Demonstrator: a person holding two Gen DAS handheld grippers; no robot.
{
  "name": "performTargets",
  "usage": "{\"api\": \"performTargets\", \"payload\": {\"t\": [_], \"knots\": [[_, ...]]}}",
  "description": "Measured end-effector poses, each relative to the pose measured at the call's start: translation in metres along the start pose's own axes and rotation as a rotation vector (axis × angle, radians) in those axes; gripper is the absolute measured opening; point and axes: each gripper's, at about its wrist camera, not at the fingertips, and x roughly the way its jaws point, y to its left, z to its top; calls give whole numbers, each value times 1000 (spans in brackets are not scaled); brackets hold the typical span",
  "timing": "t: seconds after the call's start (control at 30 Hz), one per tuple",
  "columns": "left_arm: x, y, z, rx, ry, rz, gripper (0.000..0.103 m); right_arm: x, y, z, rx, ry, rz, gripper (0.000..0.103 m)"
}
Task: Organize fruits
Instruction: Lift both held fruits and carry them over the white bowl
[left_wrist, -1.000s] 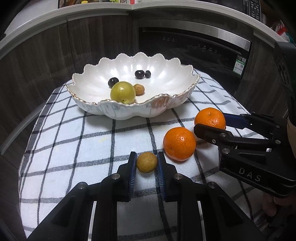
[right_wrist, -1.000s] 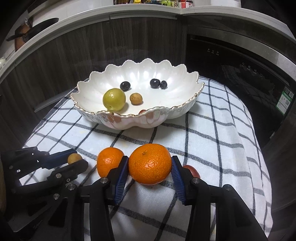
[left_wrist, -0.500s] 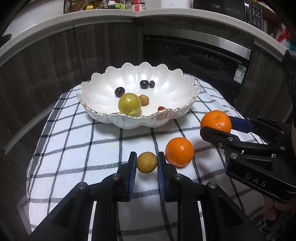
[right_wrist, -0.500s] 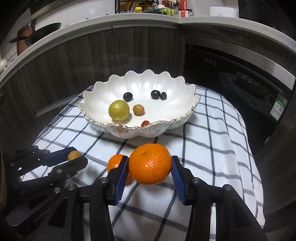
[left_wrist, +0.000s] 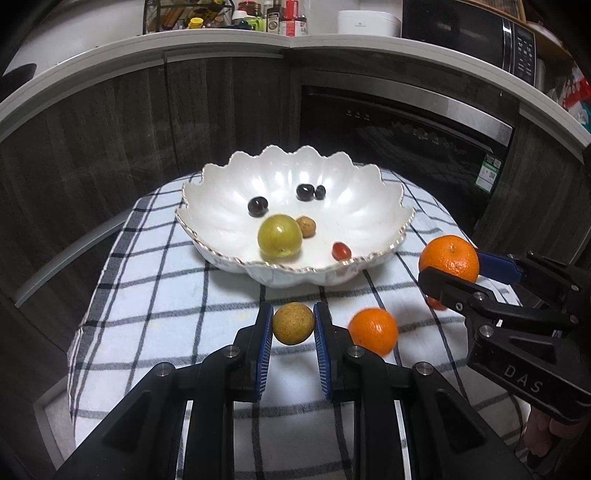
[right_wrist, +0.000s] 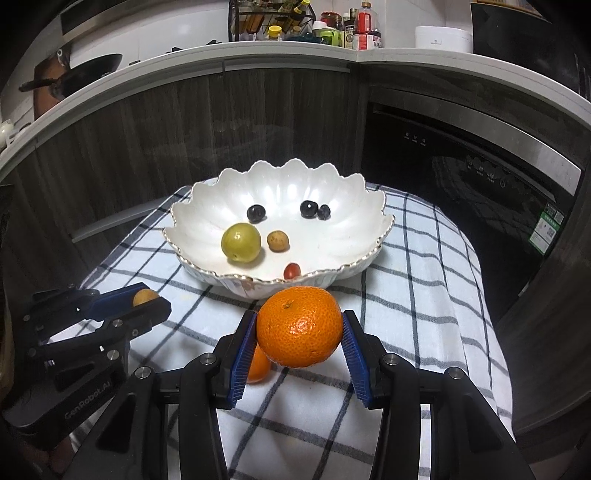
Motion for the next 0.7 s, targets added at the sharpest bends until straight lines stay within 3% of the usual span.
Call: {"api": "performTargets", "payload": {"t": [0.7], "knots": [[26, 36, 64, -44, -39, 46, 23, 27, -9, 60, 79, -13, -61, 47]]}}
